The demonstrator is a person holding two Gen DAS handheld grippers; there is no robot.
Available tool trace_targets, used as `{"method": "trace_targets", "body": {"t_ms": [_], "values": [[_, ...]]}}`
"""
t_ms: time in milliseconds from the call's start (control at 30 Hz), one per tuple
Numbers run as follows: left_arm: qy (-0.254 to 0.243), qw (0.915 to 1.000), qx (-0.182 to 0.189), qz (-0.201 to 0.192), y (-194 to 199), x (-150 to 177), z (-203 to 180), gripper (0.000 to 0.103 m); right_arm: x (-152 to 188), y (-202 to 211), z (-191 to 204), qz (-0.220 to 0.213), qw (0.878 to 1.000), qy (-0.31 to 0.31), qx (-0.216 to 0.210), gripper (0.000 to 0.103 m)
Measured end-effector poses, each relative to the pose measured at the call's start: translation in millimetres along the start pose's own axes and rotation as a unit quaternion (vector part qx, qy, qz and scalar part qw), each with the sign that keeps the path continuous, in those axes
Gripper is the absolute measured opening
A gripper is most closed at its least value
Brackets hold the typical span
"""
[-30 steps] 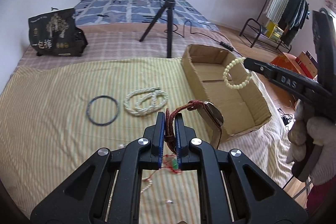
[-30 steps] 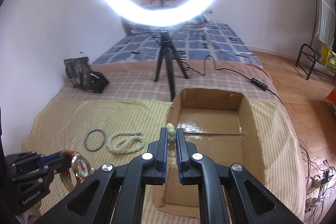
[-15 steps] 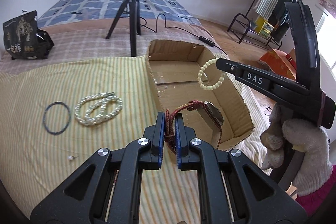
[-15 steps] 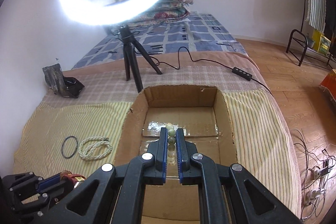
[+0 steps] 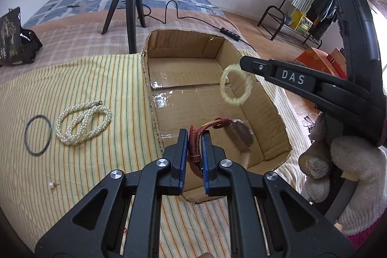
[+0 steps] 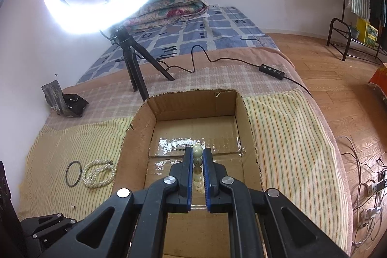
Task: Organize jewelry
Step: 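Carry the watch in left tool into the box while right tool carries the bracelet there, then open left tool to drop the watch while right tool releases the bracelet in the box, then withdraw both tools from the box back over the remaining jewelry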
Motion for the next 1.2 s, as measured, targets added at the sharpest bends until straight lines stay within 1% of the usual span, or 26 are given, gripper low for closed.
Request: {"method": "trace_targets", "body": {"t_ms": [33, 67, 100, 133, 167, 200, 233, 267, 300, 333, 400, 567, 667, 800, 1033, 1067, 1100, 1167, 1200], "values": [[-0.005, 1.0000, -0.002, -0.005, 0.4, -0.7, -1.1, 0.011, 0.4, 0.4, 0.9, 0.001, 1.000, 0.001, -0.003, 0.006], [-0.007, 0.9999, -0.002, -0.006, -0.5, -0.4, -1.9, 0.015, 1.0, 0.5, 1.4, 0.002, 1.000, 0.001, -0.006, 0.010], [-0.009, 0.9999, 0.001, -0.007, -0.8, -0.4, -3.3, 0.019, 1.4, 0.9, 1.5, 0.002, 1.000, 0.000, -0.005, 0.024], [-0.008, 0.9999, 0.003, -0.005, -1.3, -0.6, -3.7, 0.022, 0.9, 1.7, 0.3, -0.001, 1.000, -0.001, -0.001, 0.032], [-0.007, 1.0000, 0.003, -0.004, -1.0, -0.3, -3.5, 0.034, 0.3, 2.9, -1.8, -0.004, 1.000, -0.004, 0.005, 0.043], [-0.005, 1.0000, 0.004, -0.005, -0.1, 0.1, -2.7, 0.049, -0.3, 3.6, -4.0, -0.006, 1.000, -0.008, 0.009, 0.056], [-0.003, 1.0000, 0.002, -0.006, 0.7, 0.6, -1.3, 0.055, -1.4, 4.8, -7.4, -0.008, 1.000, -0.014, 0.014, 0.064], [-0.003, 1.0000, 0.000, -0.006, 1.8, 0.8, -1.1, 0.063, -2.2, 6.8, -10.5, -0.013, 1.000, -0.021, 0.018, 0.076], [-0.002, 1.0000, 0.000, -0.009, 3.1, 1.1, 0.1, 0.065, -3.2, 9.6, -13.3, -0.018, 0.999, -0.027, 0.022, 0.081], [-0.001, 1.0000, -0.001, -0.008, 3.4, 1.3, 0.7, 0.065, -4.4, 11.7, -16.4, -0.022, 0.999, -0.032, 0.027, 0.083], [-0.001, 1.0000, -0.002, 0.000, 3.0, 2.5, 2.0, 0.065, -6.2, 14.5, -22.9, -0.026, 0.998, -0.044, 0.034, 0.088], [-0.005, 0.9998, -0.011, 0.015, 2.6, 8.9, 5.2, 0.066, -7.4, 20.9, -30.6, -0.033, 0.996, -0.068, 0.037, 0.096], [-0.007, 0.9997, -0.016, 0.019, 6.2, 12.3, 8.4, 0.066, -6.4, 24.7, -29.4, -0.035, 0.996, -0.065, 0.043, 0.097], [-0.017, 0.9994, -0.027, 0.013, 17.2, 15.4, 12.2, 0.066, -3.2, 33.2, -23.7, -0.041, 0.996, -0.058, 0.048, 0.100], [-0.020, 0.9992, -0.035, 0.000, 39.8, 20.5, 29.9, 0.067, 3.1, 53.8, -10.5, -0.053, 0.996, -0.053, 0.040, 0.103], [-0.020, 0.9990, -0.039, -0.005, 44.9, 21.3, 34.8, 0.067, 4.2, 56.4, -8.9, -0.054, 0.996, -0.053, 0.039, 0.103], [-0.021, 0.9988, -0.043, -0.008, 49.2, 21.5, 39.5, 0.072, 5.3, 60.3, -6.3, -0.056, 0.996, -0.052, 0.038, 0.103], [-0.021, 0.9985, -0.047, -0.018, 56.9, 22.5, 46.7, 0.079, 6.9, 66.2, -1.1, -0.060, 0.996, -0.047, 0.039, 0.103], [-0.021, 0.9981, -0.052, -0.025, 63.0, 22.5, 52.7, 0.080, 8.7, 69.6, 2.1, -0.062, 0.996, -0.042, 0.040, 0.103]]}}
Point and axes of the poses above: each gripper's, at about its wrist camera, not at the fingertips, and y roughly against the way its jaws point, z to its left, x to its underside, the point moved 9 cm from there along -y, roughly the way its jaws point, and after that the axes turned 6 degrees about z, right-handed, at the moved point
